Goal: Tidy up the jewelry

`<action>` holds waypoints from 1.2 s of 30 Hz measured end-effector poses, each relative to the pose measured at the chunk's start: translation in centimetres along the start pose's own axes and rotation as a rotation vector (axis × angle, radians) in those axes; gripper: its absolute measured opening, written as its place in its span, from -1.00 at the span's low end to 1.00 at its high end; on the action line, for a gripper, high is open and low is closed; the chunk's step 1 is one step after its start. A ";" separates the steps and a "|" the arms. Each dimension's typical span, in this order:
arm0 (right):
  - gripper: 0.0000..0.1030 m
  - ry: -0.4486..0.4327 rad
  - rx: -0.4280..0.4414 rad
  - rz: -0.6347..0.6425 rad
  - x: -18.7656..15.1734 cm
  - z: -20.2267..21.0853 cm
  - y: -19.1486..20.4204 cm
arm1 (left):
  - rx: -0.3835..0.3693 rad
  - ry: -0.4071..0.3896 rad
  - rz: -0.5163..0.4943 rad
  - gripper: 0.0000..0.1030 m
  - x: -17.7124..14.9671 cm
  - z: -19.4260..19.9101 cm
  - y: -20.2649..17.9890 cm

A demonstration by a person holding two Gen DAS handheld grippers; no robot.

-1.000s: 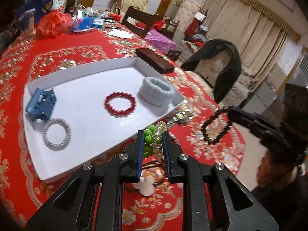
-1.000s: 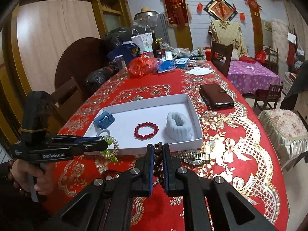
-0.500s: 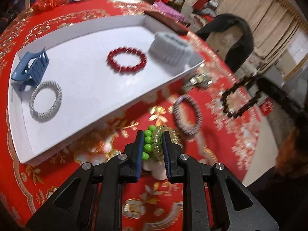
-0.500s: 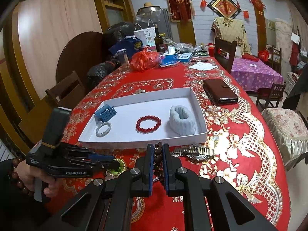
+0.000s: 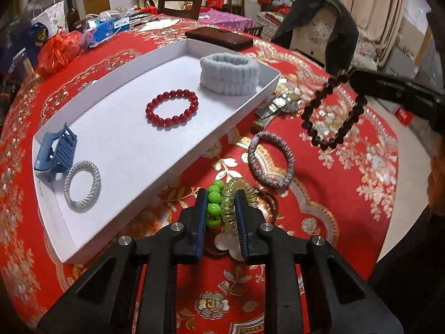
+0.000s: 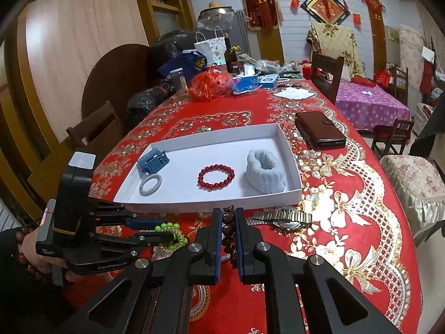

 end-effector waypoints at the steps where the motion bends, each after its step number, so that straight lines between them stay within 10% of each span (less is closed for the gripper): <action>1: -0.85 -0.001 0.001 0.001 0.0 0.0 0.0 | 0.006 0.008 0.001 -0.60 -0.1 -0.1 0.1; 5: -0.85 0.000 0.003 0.001 0.0 -0.1 0.1 | 0.054 0.027 -0.023 -0.39 -0.1 -0.6 0.4; 18: -0.85 -0.002 0.004 -0.009 0.0 0.1 0.0 | 0.030 0.002 -0.089 -0.54 0.4 -1.1 -0.9; 21: -0.85 -0.004 0.005 -0.010 0.1 0.2 0.1 | 0.009 0.000 -0.052 -0.80 0.3 -1.1 -0.7; 36: -0.85 0.001 0.013 0.037 3.9 -0.6 1.6 | -0.062 -0.154 0.231 -0.84 2.7 4.2 5.7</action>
Point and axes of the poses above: each gripper's, at about its wrist camera, not at the fingertips, and z roughly against the way its jaws point, y to its left, x to its top, the point moved 7 cm from there along -z, roughly the way its jaws point, and after that the axes turned 15 degrees about -z, right-handed, at the moved point
